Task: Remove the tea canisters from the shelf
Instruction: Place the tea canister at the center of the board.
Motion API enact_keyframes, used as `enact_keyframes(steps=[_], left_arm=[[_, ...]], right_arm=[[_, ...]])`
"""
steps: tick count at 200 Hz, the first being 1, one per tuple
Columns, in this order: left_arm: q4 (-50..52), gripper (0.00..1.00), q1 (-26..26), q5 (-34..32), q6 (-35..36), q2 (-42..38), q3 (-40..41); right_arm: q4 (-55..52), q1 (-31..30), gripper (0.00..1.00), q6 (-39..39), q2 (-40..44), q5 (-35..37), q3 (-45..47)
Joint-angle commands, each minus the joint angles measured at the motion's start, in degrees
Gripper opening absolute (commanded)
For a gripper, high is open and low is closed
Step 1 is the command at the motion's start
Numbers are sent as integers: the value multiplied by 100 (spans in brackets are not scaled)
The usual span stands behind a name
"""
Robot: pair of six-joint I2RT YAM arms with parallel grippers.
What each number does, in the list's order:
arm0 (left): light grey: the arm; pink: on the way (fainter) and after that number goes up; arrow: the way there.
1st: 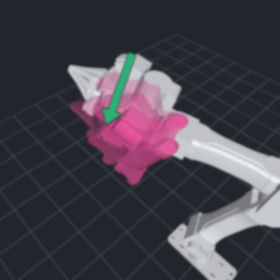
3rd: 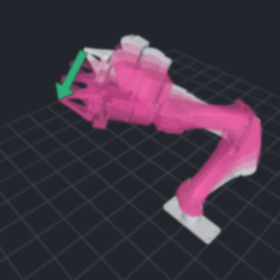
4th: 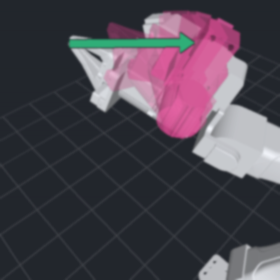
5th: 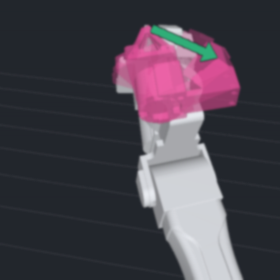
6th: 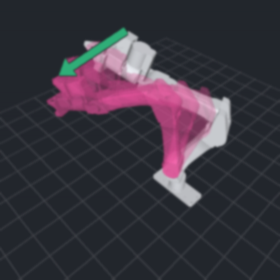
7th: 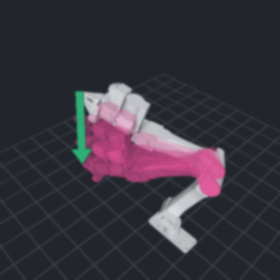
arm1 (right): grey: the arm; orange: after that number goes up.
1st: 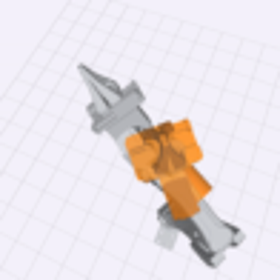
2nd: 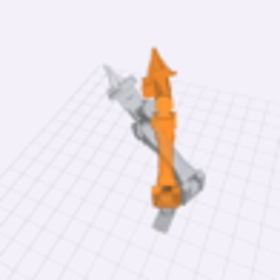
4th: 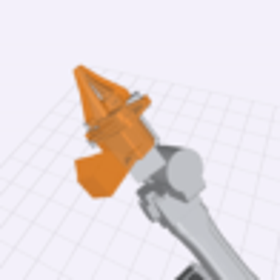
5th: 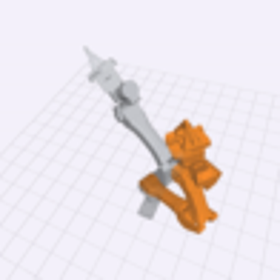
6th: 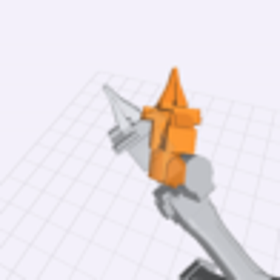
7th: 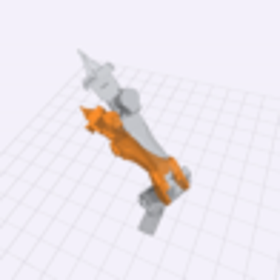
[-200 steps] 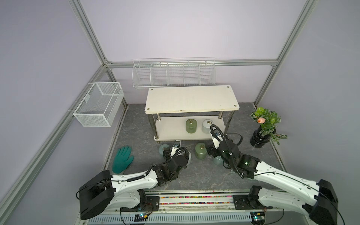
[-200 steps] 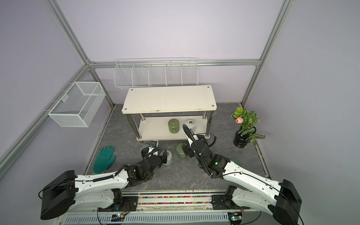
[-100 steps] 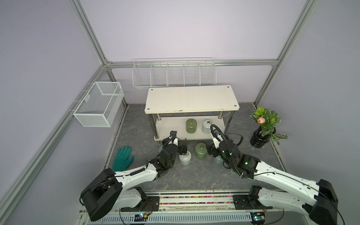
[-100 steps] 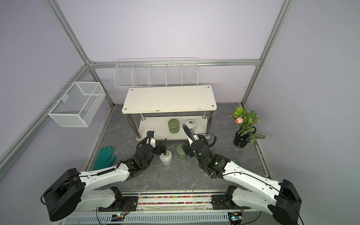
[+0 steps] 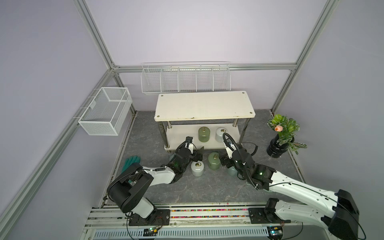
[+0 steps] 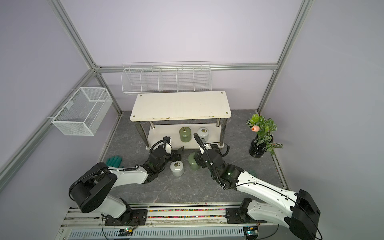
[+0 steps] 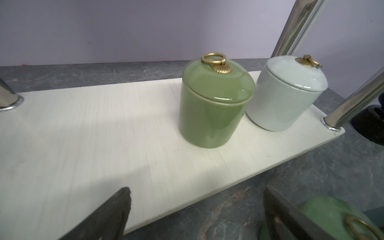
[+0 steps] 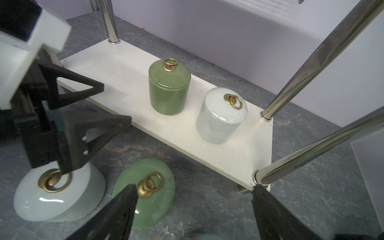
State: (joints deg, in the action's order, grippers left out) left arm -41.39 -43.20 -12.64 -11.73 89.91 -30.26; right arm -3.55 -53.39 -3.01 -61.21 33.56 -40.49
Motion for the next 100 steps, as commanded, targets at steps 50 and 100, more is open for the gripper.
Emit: enact_keyframes(steps=[50, 100], left_arm=[[-704, 100, 165, 649, 211, 389, -322], [-829, 100, 363, 1085, 276, 611, -457]], right_arm=[[41, 141, 89, -81, -31, -370, 182], [4, 250, 89, -104, -105, -500, 125]])
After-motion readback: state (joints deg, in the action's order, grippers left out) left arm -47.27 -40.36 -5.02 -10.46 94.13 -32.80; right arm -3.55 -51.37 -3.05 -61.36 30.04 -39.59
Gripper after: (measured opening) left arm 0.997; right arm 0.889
